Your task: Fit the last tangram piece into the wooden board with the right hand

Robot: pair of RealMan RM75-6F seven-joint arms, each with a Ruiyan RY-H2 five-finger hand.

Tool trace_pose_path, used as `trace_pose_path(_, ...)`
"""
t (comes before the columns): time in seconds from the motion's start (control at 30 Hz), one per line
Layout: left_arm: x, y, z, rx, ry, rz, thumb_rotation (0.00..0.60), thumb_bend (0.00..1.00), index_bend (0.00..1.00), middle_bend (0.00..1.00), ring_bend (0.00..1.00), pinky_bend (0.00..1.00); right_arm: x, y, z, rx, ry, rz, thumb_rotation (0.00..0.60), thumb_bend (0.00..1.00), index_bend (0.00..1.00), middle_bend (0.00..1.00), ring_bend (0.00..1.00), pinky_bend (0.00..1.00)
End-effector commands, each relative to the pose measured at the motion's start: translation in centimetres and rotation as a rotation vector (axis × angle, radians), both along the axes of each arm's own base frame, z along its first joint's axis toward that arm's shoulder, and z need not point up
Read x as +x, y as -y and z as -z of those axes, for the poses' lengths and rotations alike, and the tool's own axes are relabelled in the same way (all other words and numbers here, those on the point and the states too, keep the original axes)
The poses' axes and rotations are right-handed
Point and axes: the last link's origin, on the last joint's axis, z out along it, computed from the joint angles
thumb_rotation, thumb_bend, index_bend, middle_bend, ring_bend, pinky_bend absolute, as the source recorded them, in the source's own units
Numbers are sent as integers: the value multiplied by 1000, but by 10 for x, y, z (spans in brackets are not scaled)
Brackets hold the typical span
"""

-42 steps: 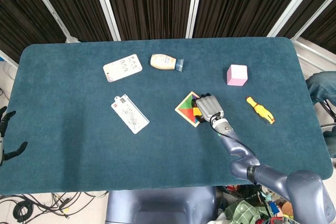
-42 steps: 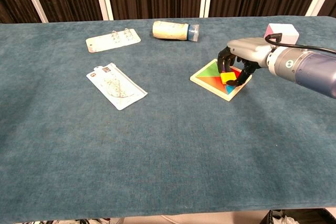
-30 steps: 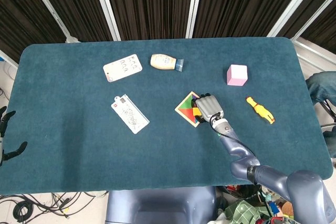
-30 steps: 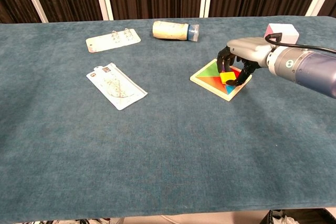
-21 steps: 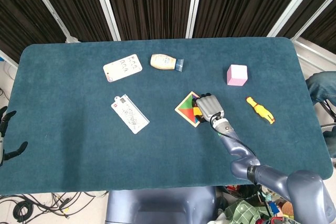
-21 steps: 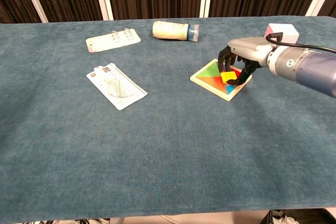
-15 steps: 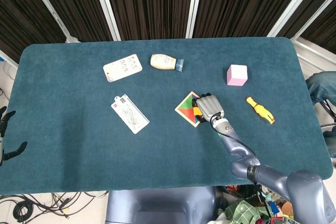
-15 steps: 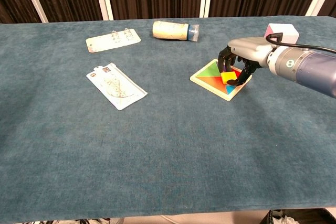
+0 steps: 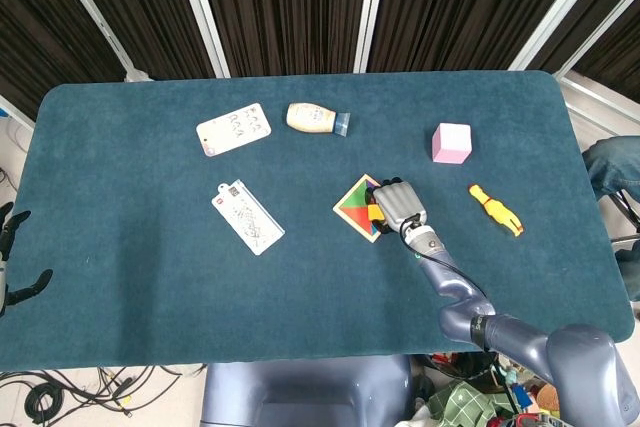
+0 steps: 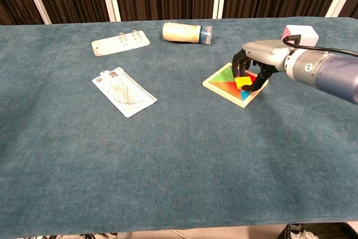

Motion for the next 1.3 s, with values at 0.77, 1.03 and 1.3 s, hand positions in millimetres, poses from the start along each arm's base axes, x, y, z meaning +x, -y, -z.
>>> trace_pose_path(0.77, 0, 0, 0, 2, 0, 0, 600, 227, 160, 38, 0, 0, 0, -1, 0, 9, -10, 6, 600, 262, 352, 347, 287, 234)
trace_pose_path(1.03, -2, 1, -1, 3, -1, -3, 600, 228, 160, 38, 0, 0, 2, -2, 0, 6, -7, 2, 600, 262, 349, 347, 287, 234)
trace_pose_path(1.3, -1, 0, 0, 2, 0, -2, 600, 227, 160, 38, 0, 0, 2, -2, 1, 0, -1, 12, 600, 240, 346, 344, 287, 234)
